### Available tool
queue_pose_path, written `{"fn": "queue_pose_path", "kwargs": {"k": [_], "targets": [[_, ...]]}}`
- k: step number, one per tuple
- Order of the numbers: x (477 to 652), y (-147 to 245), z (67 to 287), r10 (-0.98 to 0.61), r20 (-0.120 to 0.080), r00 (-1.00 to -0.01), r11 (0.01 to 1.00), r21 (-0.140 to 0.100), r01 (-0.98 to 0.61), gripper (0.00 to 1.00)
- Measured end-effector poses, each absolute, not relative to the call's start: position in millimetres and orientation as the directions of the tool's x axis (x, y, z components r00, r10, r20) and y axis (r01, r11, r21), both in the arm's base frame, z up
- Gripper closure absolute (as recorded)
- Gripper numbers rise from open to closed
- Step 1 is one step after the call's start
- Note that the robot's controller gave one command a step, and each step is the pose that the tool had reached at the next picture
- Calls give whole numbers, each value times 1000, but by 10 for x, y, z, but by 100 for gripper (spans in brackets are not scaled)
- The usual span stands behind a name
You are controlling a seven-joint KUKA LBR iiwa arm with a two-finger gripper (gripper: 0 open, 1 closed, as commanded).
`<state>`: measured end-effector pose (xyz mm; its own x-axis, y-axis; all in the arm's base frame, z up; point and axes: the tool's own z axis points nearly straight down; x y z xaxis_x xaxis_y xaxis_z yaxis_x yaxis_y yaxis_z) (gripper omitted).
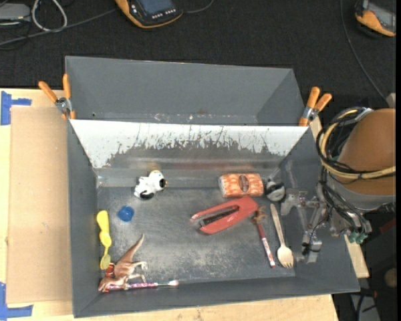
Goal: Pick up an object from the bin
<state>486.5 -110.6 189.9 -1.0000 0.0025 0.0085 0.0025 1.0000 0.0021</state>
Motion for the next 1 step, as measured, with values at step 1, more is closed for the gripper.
{"fn": "queue_pose_path", "kwargs": {"k": [1], "targets": [[4889, -1098, 1929, 0, 2, -1000, 1000, 1, 0, 0]]}}
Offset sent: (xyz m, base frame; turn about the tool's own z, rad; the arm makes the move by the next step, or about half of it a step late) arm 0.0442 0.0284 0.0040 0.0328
